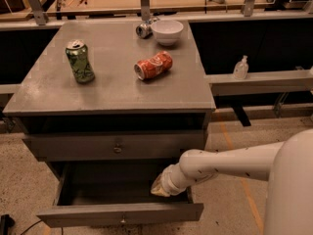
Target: Open middle drawer
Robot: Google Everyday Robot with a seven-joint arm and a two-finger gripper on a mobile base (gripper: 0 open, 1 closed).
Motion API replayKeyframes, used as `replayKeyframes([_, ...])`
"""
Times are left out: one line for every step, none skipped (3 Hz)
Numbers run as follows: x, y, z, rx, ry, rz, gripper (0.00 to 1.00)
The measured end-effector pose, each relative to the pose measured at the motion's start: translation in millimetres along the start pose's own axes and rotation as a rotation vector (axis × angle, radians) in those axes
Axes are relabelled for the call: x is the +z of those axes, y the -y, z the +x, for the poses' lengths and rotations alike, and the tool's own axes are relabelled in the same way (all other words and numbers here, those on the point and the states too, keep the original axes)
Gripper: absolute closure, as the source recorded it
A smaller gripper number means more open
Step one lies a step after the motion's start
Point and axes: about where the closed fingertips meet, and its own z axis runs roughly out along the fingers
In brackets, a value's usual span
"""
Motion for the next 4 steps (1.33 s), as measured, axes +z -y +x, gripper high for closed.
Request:
replayKeyframes([20,2,-2,-0.034,-0.019,-0.017,1.0])
replayKeyframes([34,-3,-2,-0.04,-0.021,-0.04,1.0])
replayKeyframes([47,-12,2,-0.031,-0.02,-0.075,1.0])
replayKeyframes([63,-27,6,-0.019,-0.003,-0.14,1.0])
